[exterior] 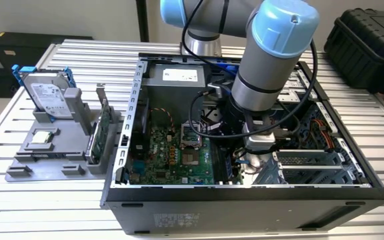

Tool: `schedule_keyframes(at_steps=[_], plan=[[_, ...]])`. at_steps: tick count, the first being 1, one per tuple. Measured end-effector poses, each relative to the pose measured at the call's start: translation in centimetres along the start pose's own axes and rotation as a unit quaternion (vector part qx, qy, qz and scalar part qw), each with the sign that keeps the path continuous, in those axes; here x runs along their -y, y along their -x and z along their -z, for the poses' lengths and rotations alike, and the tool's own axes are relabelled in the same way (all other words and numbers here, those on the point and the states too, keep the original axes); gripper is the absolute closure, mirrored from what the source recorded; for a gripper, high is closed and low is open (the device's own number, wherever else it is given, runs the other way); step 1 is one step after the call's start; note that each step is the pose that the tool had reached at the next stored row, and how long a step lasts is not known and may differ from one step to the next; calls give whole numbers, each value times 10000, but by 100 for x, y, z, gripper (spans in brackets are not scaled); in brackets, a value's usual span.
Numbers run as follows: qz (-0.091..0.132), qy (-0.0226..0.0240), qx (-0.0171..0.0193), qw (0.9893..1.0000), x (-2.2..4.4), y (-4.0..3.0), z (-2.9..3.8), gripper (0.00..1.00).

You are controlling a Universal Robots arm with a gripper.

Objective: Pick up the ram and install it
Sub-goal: 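Insert the ram into the slot, then press down the ram until it locks into place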

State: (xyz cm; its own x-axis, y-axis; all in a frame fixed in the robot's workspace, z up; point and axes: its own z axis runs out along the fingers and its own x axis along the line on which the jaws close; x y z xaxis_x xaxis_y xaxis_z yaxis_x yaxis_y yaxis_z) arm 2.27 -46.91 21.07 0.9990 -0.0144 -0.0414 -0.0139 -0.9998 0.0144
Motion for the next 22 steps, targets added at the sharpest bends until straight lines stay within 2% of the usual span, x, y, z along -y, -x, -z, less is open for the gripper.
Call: schedule_keyframes(at_steps=[17,18,22], plan=[[-2,10,1,10000,-1,1,-2,0],[-2,10,1,10000,-2,2,15,0],[-1,12,1,10000,-4,8,189,0]])
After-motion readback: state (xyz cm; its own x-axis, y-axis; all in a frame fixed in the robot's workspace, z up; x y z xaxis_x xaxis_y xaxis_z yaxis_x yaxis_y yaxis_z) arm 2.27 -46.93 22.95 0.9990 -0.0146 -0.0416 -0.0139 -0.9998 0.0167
